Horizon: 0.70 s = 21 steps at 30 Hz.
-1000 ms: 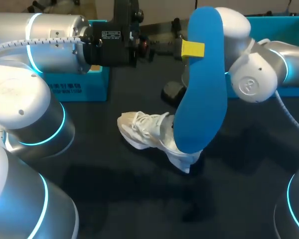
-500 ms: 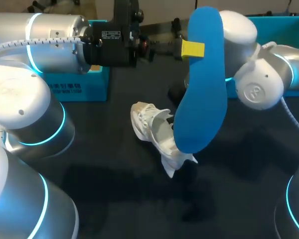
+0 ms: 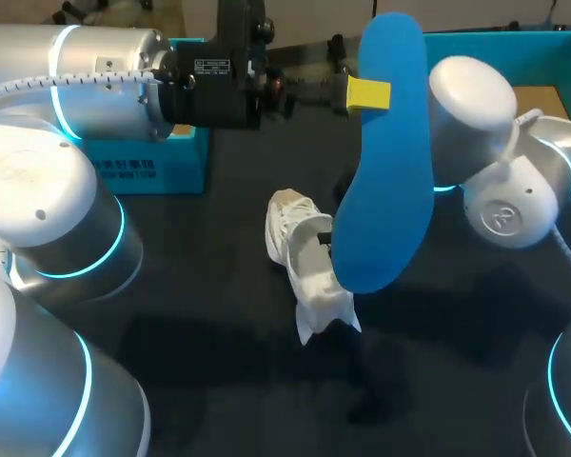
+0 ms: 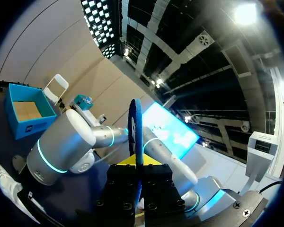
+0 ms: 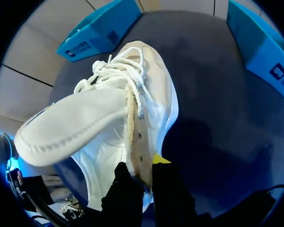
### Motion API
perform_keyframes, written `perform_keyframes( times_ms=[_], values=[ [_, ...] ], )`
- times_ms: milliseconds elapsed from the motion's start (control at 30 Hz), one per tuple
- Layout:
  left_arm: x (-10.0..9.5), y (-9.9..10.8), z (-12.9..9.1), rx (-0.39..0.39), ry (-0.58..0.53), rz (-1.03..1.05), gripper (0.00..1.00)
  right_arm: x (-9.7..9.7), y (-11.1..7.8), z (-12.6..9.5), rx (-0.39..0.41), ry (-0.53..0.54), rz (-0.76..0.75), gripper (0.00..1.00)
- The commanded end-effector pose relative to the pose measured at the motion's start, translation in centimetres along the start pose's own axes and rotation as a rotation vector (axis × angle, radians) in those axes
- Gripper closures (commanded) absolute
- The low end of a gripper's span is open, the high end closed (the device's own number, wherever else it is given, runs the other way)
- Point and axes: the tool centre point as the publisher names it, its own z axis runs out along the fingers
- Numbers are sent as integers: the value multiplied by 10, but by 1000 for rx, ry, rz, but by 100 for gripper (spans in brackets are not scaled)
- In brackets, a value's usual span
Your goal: Take the shoe out of the shoebox, open the shoe tongue, remove and reinsert the insole, then place the shoe into the shoebox
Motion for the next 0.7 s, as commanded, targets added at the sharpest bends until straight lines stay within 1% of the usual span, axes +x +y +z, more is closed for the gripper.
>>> perform_keyframes(
  times_ms=[33, 167, 267, 433, 500, 667, 700],
  values=[
    [0, 1, -1, 1, 0, 0, 100, -1, -6, -3, -19, -5, 24, 100],
    [0, 1, -1, 1, 0, 0, 100, 1, -12, -3, 10, -15, 89, 100],
    [0, 1, -1, 1, 0, 0, 100, 2, -18, -2, 3, -10, 120, 100],
    [0, 1, -1, 1, 0, 0, 100, 1, -20, 1, 15, -16, 131, 100],
    [0, 1, -1, 1, 0, 0, 100, -3, -20, 3, 20, -11, 138, 100],
    [0, 1, -1, 1, 0, 0, 100, -12, -10, 5, 47, -19, 146, 100],
    [0, 1, -1, 1, 0, 0, 100, -13, -9, 5, 42, -19, 146, 100]
  ],
)
